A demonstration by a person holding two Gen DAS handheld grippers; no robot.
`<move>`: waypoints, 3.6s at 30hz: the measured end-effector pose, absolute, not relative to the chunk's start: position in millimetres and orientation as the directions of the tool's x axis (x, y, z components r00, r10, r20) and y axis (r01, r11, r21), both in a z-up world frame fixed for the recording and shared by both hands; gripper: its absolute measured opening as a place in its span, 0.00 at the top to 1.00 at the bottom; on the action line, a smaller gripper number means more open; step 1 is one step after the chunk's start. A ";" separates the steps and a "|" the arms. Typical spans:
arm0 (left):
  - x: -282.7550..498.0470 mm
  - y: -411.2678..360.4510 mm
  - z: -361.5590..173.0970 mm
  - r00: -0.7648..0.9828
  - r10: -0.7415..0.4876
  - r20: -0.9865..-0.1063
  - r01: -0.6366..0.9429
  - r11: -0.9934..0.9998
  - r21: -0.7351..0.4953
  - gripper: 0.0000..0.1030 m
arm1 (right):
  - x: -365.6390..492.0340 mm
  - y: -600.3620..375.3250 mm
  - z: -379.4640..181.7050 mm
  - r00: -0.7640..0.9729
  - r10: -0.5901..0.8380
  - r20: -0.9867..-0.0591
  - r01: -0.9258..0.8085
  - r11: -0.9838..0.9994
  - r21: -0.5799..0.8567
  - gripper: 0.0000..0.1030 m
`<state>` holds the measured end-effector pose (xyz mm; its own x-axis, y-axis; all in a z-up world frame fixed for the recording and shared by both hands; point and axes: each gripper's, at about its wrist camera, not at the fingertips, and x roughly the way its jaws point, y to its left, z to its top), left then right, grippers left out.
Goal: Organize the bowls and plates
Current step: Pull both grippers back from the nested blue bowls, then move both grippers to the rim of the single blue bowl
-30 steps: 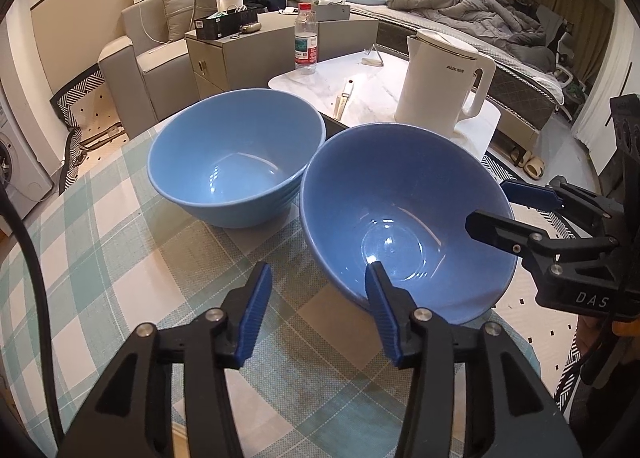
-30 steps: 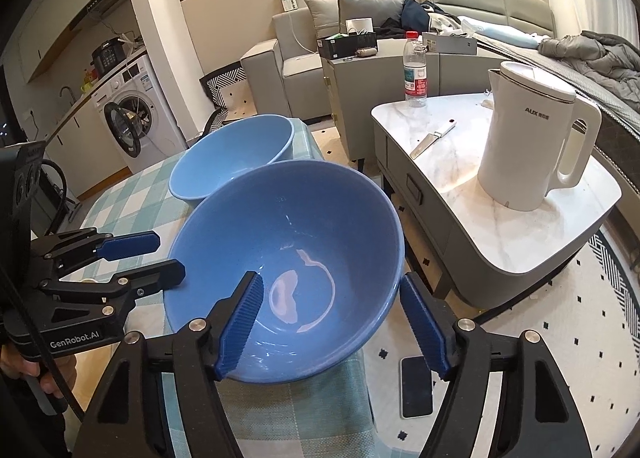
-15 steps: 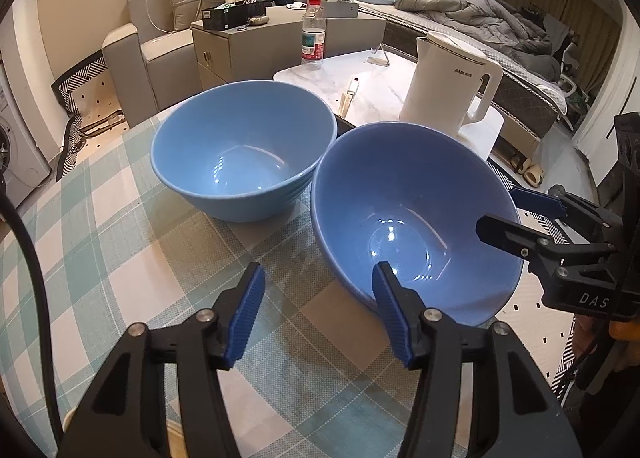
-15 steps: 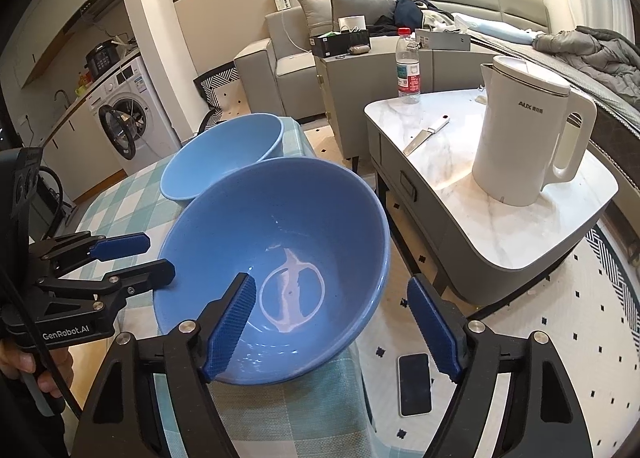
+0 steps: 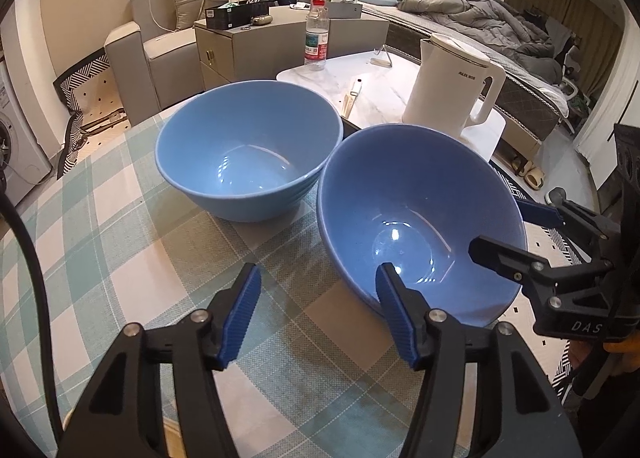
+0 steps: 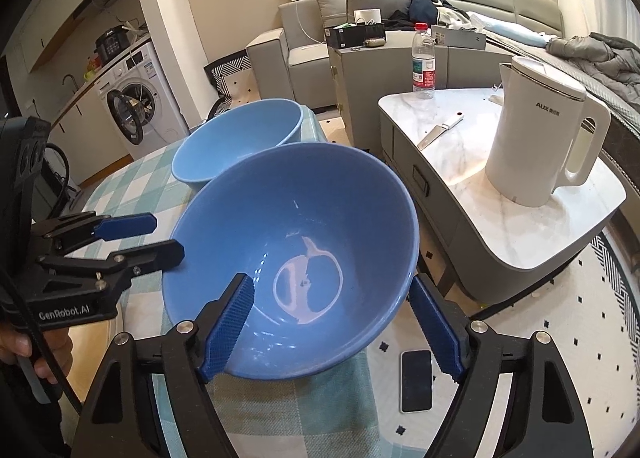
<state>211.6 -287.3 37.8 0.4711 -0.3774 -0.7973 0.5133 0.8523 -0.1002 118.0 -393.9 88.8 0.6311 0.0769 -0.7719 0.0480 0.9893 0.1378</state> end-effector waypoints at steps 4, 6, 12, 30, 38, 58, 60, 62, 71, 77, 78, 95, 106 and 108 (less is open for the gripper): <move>212.0 -283.1 39.4 0.476 -0.379 -0.794 0.507 0.855 -0.104 0.41 | 113.6 -387.8 88.9 0.624 0.084 -0.777 0.035 0.990 0.135 0.18; 212.1 -281.2 40.5 0.478 -0.379 -0.792 0.505 0.857 -0.105 0.41 | 111.5 -384.3 88.9 0.623 0.084 -0.778 0.028 0.991 0.129 0.18; 210.9 -277.1 41.9 0.483 -0.381 -0.788 0.504 0.857 -0.105 0.41 | 109.9 -385.8 88.1 0.619 0.085 -0.781 0.034 0.990 0.135 0.18; 203.9 -250.6 62.6 0.533 -0.406 -0.742 0.486 0.865 -0.125 0.00 | 108.2 -391.4 107.5 0.666 0.028 -0.746 0.067 0.993 0.098 0.01; 203.2 -238.8 68.6 0.553 -0.414 -0.723 0.470 0.871 -0.140 0.00 | 103.9 -381.2 125.0 0.692 0.018 -0.722 0.039 0.997 0.063 0.01; 210.6 -209.3 92.7 0.637 -0.359 -0.682 0.410 0.907 -0.095 0.00 | 104.9 -388.5 186.3 0.773 0.011 -0.634 0.007 1.000 0.025 0.01; 212.5 -206.1 94.4 0.646 -0.352 -0.677 0.400 0.912 -0.093 0.00 | 108.7 -391.9 191.9 0.776 0.004 -0.631 0.008 1.000 0.015 0.01; 215.3 -202.3 95.5 0.650 -0.350 -0.674 0.392 0.915 -0.097 0.00 | 111.7 -393.1 198.6 0.785 0.001 -0.620 0.003 1.000 0.006 0.01; 227.1 -193.9 98.2 0.664 -0.338 -0.667 0.371 0.923 -0.099 0.00 | 135.4 -393.9 213.1 0.800 0.019 -0.600 -0.021 1.000 0.004 0.01; 237.5 -189.9 95.6 0.659 -0.333 -0.674 0.359 0.927 -0.107 0.00 | 156.2 -390.3 208.2 0.785 0.045 -0.618 -0.046 0.999 0.015 0.01; 238.9 -189.7 95.0 0.660 -0.330 -0.675 0.357 0.928 -0.105 0.00 | 159.5 -390.3 206.7 0.781 0.048 -0.623 -0.046 0.999 0.019 0.01; 265.9 -191.4 84.9 0.639 -0.320 -0.700 0.350 0.931 -0.105 0.00 | 210.6 -380.2 183.0 0.717 0.088 -0.692 -0.102 0.995 0.022 0.01; 282.9 -192.5 78.3 0.629 -0.305 -0.715 0.332 0.937 -0.109 0.00 | 237.3 -378.4 168.2 0.679 0.102 -0.727 -0.123 0.992 0.025 0.01; 285.4 -192.6 76.8 0.627 -0.301 -0.718 0.327 0.939 -0.108 0.00 | 241.1 -378.7 165.7 0.672 0.108 -0.732 -0.125 0.992 0.032 0.01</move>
